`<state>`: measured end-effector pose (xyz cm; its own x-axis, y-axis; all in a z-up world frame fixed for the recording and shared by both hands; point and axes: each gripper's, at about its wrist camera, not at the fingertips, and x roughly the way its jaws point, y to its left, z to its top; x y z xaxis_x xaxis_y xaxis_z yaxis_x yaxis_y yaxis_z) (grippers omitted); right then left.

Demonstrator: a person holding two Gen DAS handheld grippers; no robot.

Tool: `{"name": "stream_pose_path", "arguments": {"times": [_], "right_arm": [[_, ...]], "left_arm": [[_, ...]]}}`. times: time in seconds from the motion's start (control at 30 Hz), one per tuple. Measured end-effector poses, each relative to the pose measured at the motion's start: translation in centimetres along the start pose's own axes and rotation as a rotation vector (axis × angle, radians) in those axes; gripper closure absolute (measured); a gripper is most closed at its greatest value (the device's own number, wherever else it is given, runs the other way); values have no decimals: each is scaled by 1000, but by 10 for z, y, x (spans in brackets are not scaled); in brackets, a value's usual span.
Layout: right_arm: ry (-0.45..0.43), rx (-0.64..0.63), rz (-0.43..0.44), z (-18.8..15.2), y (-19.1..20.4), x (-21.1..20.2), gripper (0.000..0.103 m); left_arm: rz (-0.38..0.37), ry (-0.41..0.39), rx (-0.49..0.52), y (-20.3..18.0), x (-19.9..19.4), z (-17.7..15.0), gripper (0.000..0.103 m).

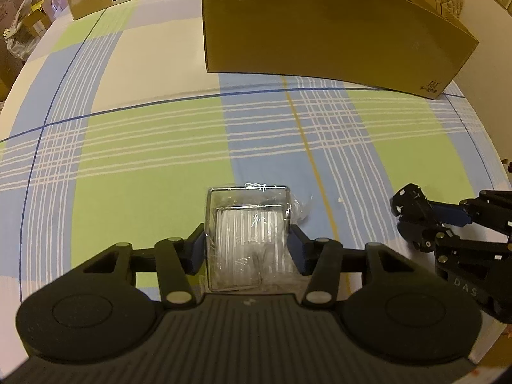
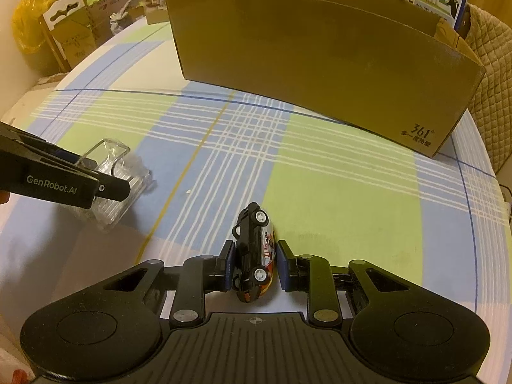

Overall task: Organize objects
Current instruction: 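Carry the plastic package and toy car with both grippers over the cardboard box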

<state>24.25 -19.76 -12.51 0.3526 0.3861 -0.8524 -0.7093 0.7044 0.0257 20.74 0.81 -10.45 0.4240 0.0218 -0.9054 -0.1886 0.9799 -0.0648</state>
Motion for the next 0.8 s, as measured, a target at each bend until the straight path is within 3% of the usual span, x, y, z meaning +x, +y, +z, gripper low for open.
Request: {"name": "stream_pose_path", "arguments": {"times": [0.33, 0.8], "right_arm": [[1, 33, 18, -5, -5, -9, 80], [-85, 93, 59, 14, -19, -43, 80]], "left_arm": [[0, -5, 2, -1, -10, -4, 56], [-19, -68, 10, -10, -46, 13, 56]]}}
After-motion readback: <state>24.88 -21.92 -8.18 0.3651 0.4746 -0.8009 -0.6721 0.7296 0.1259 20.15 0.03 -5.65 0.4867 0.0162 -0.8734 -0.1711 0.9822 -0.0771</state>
